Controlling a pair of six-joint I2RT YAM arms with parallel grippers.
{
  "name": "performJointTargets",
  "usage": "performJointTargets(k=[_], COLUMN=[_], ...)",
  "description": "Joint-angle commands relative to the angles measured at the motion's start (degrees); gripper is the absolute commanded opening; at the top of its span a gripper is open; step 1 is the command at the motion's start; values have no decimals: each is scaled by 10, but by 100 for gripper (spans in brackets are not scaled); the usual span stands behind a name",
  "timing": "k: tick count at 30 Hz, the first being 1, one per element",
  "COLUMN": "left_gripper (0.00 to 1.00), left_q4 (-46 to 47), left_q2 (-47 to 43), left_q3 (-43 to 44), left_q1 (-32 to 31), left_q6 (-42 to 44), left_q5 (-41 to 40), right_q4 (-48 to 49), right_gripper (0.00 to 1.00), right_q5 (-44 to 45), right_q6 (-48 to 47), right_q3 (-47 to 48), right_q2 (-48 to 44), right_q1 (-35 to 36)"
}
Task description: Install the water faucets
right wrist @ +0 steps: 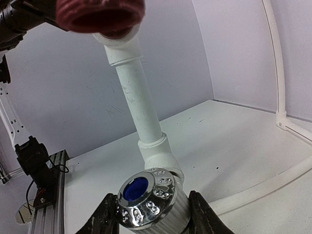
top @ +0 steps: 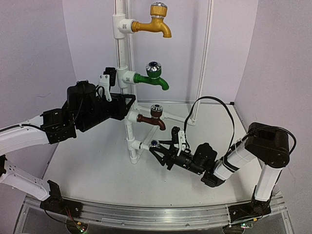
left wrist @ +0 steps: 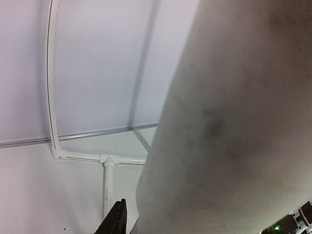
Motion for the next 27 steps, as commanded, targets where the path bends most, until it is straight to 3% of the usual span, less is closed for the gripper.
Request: performJointTargets(k=[1, 4, 8, 15, 18, 20, 25, 27], left_gripper=[0, 0, 0, 0, 4, 16, 68, 95], left_q4=[-100, -100, -100, -100, -100, -100, -100, -99], left_q2=[0, 0, -1, 1, 0, -4, -22, -33], left_q3=[-6, -5, -4, -5, -7, -6, -5, -5], left_q1=[-10, -11, -11, -11, -11, -11, -11, -11], left_q6=[-145, -145, -145, -144, -138, -131, -112, -104], left_q5=[77, 79, 79, 73, 63, 55, 34, 29], right_q4=[39, 24, -68, -432, -546, -595, -676, -683], right_gripper=[14, 18, 33, 90, 98, 98, 98, 98], right_q5=[-85, -111, -130, -79, -32, 19, 117, 158], right_q6=[803, 804, 671, 300, 192, 142, 67, 47], right_q3=[11, 19, 33, 72, 82, 78, 65, 56], right_q2=[97, 96, 29, -143, -194, -229, -305, -320], right_q1=[-151, -164, -164, -160, -160, -160, -160, -160])
